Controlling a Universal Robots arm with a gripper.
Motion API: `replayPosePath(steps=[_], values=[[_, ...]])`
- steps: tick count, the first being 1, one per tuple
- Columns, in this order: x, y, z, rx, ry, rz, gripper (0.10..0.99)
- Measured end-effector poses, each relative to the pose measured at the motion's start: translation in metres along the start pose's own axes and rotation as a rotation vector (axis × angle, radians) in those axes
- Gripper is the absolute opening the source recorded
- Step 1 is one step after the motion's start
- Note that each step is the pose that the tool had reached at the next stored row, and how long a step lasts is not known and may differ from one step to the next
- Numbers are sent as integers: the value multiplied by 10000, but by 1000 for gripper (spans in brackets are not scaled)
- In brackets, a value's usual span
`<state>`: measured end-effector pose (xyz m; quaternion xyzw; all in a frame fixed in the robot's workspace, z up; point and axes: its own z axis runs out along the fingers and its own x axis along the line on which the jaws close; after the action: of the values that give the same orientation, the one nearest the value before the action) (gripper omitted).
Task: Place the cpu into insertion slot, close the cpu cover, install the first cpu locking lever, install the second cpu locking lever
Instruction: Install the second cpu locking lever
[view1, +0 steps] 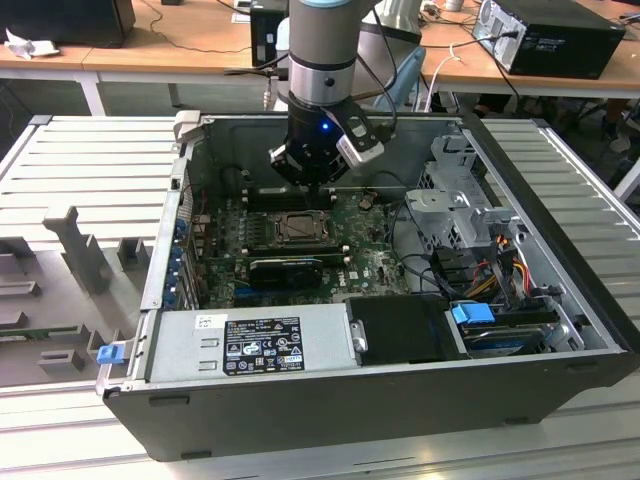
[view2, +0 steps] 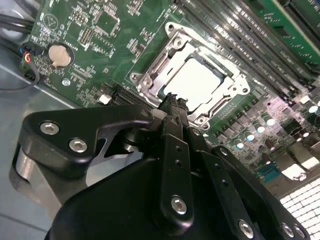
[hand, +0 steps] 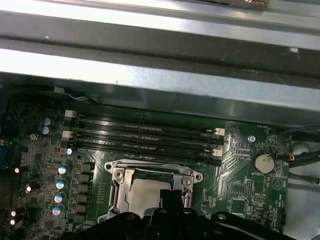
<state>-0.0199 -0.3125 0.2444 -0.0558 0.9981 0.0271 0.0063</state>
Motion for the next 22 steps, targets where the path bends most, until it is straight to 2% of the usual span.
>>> replayPosePath(steps=[4, 7, 10, 14, 18, 20, 21, 22], values=[[6, -53, -3, 0, 0, 0, 106], [7, -58, -21, 2, 1, 2, 106], [5, -54, -107, 2, 0, 1, 106], [8, -71, -161, 0, 0, -1, 106], [25, -217, -170, 1, 1, 0, 106], [38, -331, -175, 1, 0, 0, 106], [41, -356, -174, 1, 3, 0, 106], [44, -380, -166, -19, 68, 4, 106]])
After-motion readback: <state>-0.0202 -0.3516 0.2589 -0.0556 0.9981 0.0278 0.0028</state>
